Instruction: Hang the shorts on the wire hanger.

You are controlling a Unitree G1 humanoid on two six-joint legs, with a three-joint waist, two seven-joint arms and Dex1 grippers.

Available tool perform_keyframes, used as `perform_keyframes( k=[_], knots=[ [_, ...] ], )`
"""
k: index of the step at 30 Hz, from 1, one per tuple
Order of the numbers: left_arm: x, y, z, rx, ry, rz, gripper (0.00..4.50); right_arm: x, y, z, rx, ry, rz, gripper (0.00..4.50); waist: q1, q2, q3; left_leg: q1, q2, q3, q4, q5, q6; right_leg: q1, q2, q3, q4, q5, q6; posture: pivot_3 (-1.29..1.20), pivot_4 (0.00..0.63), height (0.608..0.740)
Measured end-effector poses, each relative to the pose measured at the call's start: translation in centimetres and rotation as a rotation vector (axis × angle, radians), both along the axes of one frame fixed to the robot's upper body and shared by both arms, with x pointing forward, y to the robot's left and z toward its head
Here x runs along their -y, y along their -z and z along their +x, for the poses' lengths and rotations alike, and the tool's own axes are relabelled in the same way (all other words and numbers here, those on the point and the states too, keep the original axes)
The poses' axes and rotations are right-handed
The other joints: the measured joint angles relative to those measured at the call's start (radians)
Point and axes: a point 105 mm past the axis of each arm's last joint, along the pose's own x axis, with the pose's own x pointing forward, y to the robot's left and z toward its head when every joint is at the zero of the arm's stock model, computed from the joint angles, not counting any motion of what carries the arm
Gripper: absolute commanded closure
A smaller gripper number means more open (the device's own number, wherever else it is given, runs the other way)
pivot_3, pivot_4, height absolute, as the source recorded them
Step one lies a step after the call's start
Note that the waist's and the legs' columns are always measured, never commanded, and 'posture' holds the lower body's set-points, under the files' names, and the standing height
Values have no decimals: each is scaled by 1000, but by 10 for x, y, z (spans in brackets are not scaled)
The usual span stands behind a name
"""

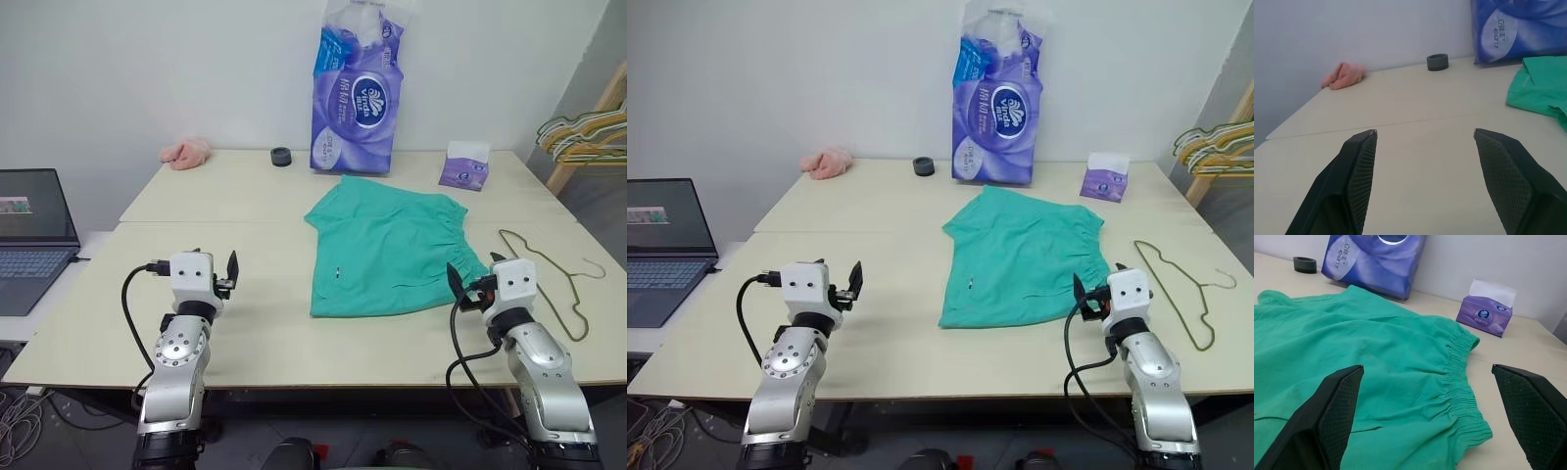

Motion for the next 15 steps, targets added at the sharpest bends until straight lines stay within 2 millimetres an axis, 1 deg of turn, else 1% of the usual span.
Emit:
perform_keyframes(
  k=[15],
  knots=[
    [4,1,0,-1,26,-13,1156,0,1,-1,-5,1,0,18,0,3,5,0,1,0,0,0,-1,0,1,0,0,0,0,101,22,740]
  ],
)
